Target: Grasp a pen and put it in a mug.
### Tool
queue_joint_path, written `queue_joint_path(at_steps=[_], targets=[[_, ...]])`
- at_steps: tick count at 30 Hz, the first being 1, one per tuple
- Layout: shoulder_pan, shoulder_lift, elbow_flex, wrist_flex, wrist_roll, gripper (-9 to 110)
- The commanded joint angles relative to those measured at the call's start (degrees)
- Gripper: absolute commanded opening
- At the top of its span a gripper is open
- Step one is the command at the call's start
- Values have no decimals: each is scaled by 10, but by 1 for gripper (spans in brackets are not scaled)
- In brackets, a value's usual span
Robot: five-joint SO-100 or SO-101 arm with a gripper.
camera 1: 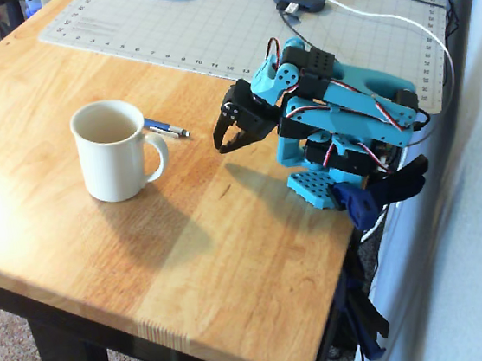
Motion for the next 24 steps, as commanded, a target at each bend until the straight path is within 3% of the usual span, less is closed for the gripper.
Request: queue_joint_path(at_steps=[1,24], targets=[[-3,16,-10,-7,5,0],[4,16,-20,-13,21,0]])
